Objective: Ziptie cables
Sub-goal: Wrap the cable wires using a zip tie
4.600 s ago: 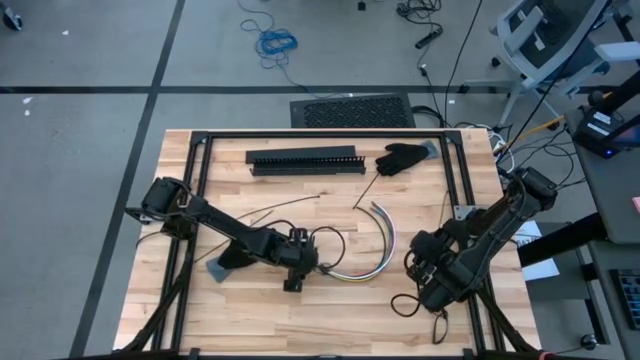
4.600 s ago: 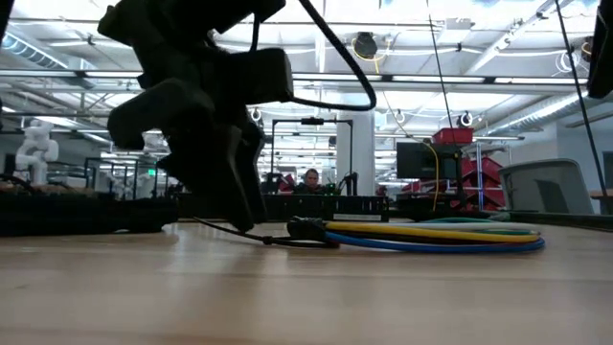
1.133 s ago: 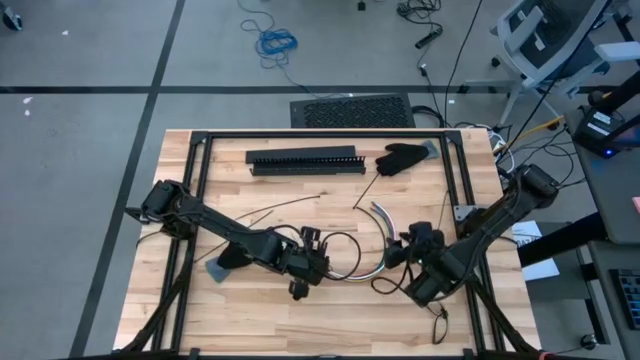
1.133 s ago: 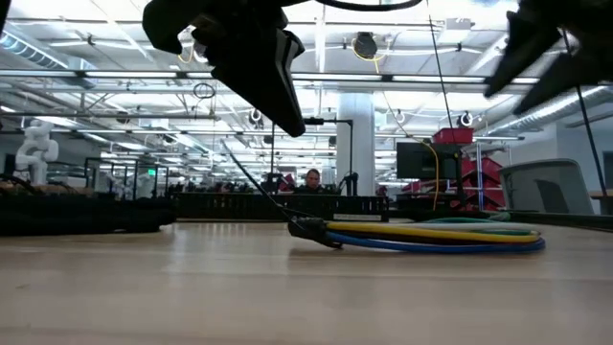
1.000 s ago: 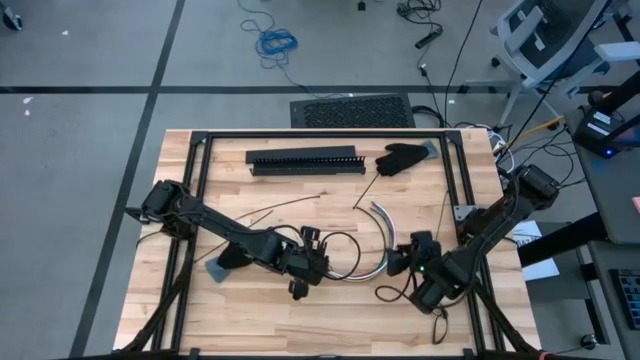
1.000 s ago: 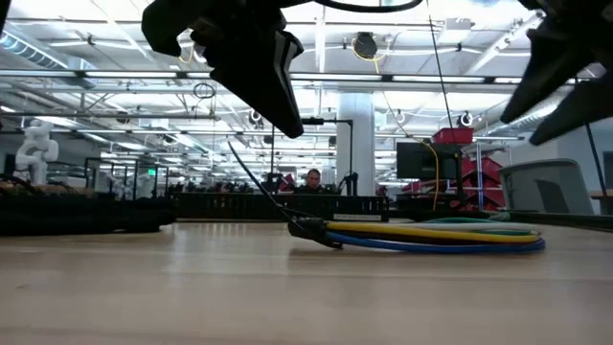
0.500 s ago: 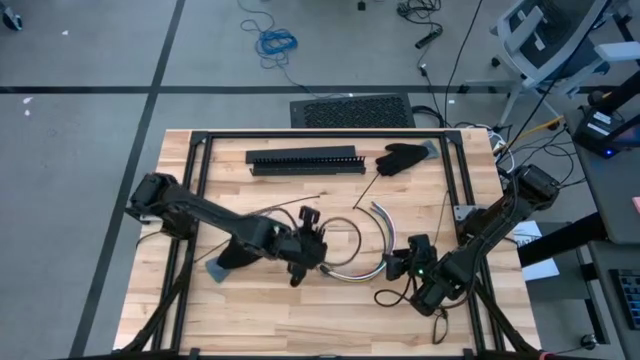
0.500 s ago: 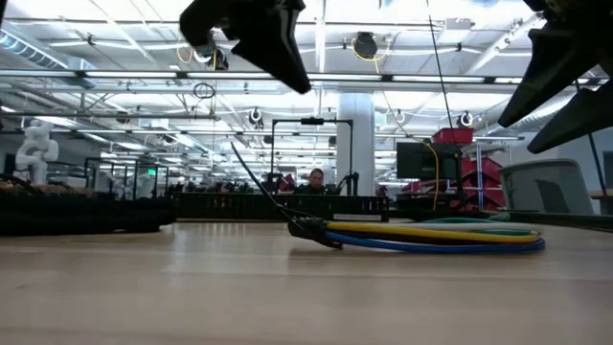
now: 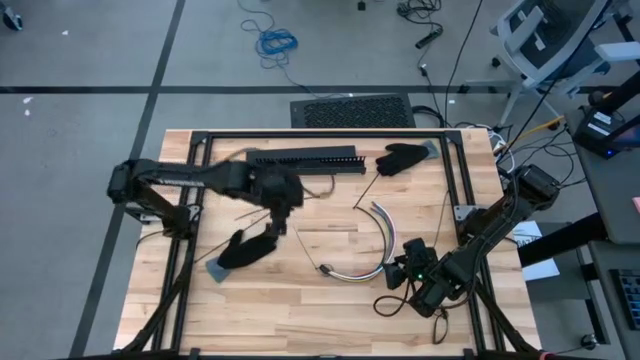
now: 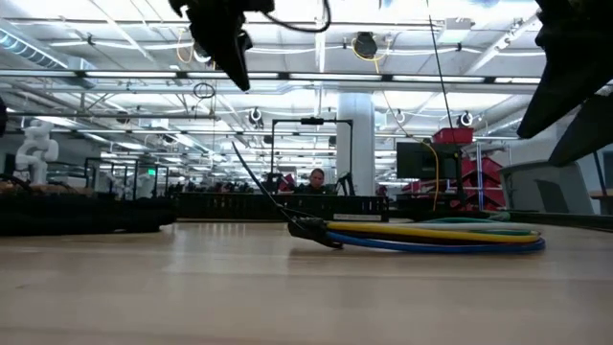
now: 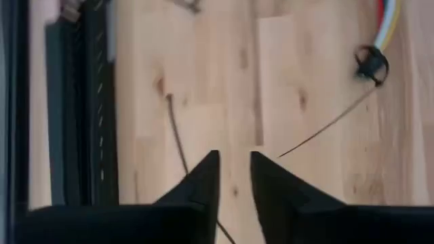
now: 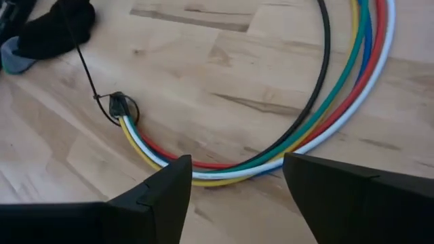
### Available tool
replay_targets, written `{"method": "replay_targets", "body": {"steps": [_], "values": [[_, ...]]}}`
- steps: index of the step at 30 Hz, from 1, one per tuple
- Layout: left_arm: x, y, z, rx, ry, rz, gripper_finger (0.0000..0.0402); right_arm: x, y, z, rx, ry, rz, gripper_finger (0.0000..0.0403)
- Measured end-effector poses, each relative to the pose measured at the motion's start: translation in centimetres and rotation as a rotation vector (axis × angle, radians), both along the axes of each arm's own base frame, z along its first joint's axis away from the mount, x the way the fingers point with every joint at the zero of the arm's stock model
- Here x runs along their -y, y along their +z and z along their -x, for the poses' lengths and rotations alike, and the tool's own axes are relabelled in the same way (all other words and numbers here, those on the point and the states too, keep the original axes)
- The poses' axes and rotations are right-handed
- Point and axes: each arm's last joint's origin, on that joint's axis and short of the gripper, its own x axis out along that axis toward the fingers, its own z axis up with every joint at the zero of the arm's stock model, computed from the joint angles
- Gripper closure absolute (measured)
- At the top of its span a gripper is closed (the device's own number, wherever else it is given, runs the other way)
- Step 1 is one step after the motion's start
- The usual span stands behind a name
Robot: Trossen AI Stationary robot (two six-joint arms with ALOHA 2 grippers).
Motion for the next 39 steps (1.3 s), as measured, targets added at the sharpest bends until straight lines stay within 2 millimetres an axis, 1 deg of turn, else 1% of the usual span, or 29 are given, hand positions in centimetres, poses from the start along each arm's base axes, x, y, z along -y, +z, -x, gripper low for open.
{"method": "replay_targets", "body": {"steps": [2,4,5,7,9,14,17,20,23,28,32,36,39], "values": [[-1.2,0.3,0.6,0.025,0.094,0.077,0.0282,-0.1,0.0,-0.1,0.011,0.000,-0.011,0.0168],[-2.1,-0.2,1.3,0.034,0.162,0.181,0.0255,-0.2,0.1,-0.2,0.021,0.001,-0.021,0.0167],[-2.4,-0.7,1.6,0.042,0.191,0.225,0.0242,-0.2,0.1,-0.2,0.024,0.001,-0.024,0.0167],[-2.6,-2.5,2.6,0.026,0.237,0.307,0.0221,-0.3,0.1,-0.3,0.032,0.001,-0.032,0.0167],[-2.4,-4.7,3.7,0.019,0.288,0.381,0.0206,-0.3,0.1,-0.3,0.035,-0.002,-0.036,0.0167],[-0.8,-8.8,6.1,0.149,0.398,0.546,0.0186,-0.5,0.2,-0.4,0.052,0.000,-0.054,0.0167],[0.1,-10.6,6.8,0.280,0.457,0.584,0.0185,-0.5,0.2,-0.4,0.056,-0.001,-0.060,0.0167],[1.1,-12.7,7.3,0.395,0.495,0.582,0.0185,-0.6,0.3,-0.5,0.049,0.004,-0.085,0.0167],[2.4,-14.9,7.3,0.482,0.495,0.608,0.0184,-0.5,0.6,-0.4,0.058,0.004,-0.099,0.0167],[4.2,-18.0,7.2,0.509,0.515,0.626,0.0184,-0.1,1.5,-0.3,0.074,0.009,-0.107,0.0167],[5.4,-19.3,6.6,0.550,0.522,0.620,0.0184,0.5,2.2,-0.3,0.086,0.019,-0.104,0.0167],[6.5,-20.1,5.6,0.659,0.548,0.648,0.0184,1.2,3.0,-0.3,0.101,0.021,-0.103,0.0167],[7.3,-21.3,5.3,0.665,0.533,0.668,0.0184,1.7,3.5,-0.3,0.107,0.022,-0.100,0.0167]]}}
